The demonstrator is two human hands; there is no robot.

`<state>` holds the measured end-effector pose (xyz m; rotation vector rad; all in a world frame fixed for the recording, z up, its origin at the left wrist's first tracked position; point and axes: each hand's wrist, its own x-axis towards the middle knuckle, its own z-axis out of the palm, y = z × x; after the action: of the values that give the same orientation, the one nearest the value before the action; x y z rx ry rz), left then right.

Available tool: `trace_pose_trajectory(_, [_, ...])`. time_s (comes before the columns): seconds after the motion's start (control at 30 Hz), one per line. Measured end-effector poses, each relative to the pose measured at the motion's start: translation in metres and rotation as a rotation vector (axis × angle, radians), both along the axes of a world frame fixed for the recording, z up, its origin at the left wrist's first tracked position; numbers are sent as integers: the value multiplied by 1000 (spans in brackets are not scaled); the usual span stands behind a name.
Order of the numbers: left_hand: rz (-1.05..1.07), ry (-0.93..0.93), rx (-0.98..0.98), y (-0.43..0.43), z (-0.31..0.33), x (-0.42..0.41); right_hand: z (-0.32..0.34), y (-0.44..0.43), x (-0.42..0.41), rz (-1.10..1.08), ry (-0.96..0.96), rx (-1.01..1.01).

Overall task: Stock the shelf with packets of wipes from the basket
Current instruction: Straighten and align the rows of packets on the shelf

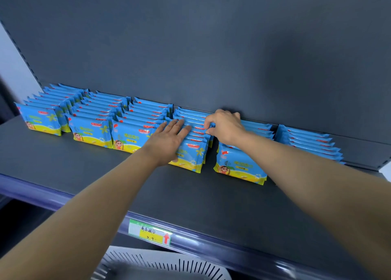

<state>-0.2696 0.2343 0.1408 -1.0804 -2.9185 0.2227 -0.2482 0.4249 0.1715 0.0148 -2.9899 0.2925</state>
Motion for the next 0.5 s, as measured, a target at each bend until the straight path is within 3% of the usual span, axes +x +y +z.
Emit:
trace_pose_trajectory(0.2, [10,-15,10,0,2,-2,5,-2,-3,5,-68,71])
trace_pose_trajectory(0.5, [47,-41,9,2,3,-4,7,5,-5,-24,-77,-9])
